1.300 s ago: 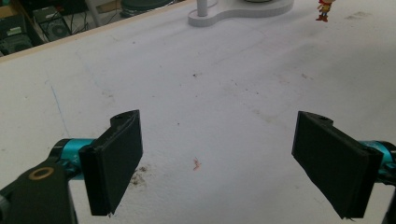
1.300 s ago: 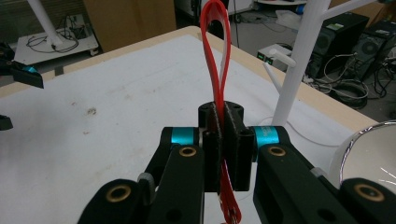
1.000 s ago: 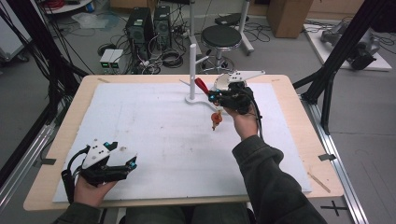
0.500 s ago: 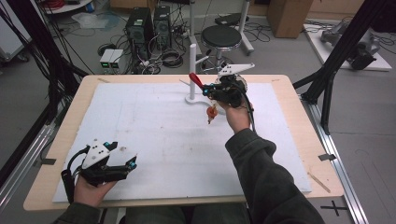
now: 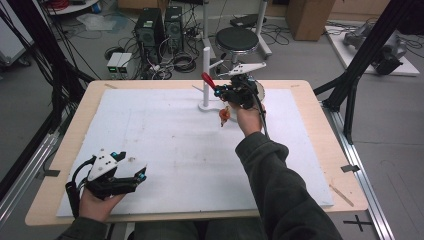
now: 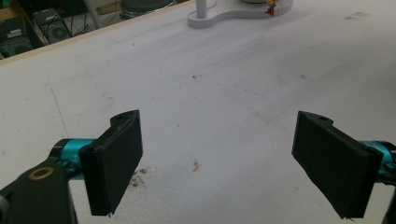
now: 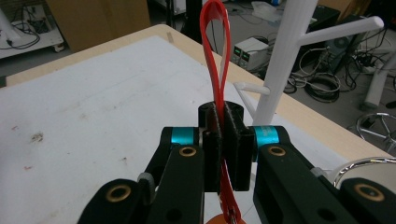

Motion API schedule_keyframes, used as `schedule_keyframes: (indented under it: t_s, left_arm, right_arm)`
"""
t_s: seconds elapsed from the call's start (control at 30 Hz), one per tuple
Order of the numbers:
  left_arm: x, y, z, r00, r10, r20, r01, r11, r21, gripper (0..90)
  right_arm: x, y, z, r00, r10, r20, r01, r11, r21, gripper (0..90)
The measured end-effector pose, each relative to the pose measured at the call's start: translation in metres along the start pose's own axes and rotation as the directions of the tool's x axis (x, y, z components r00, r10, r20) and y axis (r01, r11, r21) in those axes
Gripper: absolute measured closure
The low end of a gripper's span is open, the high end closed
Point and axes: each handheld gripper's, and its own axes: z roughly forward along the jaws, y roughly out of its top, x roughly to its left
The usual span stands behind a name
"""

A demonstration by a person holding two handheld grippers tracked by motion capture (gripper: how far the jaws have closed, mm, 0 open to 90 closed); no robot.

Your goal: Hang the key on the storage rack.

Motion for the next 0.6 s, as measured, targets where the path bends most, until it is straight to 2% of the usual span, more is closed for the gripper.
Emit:
schedule_keyframes:
  t_s: [0.13, 0.6]
  left_arm:
    - [0.000, 0.000, 0.000, 1.0000, 0.000, 0.001, 0.000, 1.0000, -0.001, 16.6]
    - [0.001, 0.000, 0.000, 1.0000, -0.001, 0.001, 0.001, 1.0000, -0.001, 16.6]
  right_arm:
    - [-0.002, -0.001, 0.005, 0.9998, 0.020, 0.010, -0.020, 1.000, 0.015, 86.3]
    - [-0.010, -0.008, 0.021, 0.9990, 0.030, 0.033, -0.031, 0.999, 0.040, 86.3]
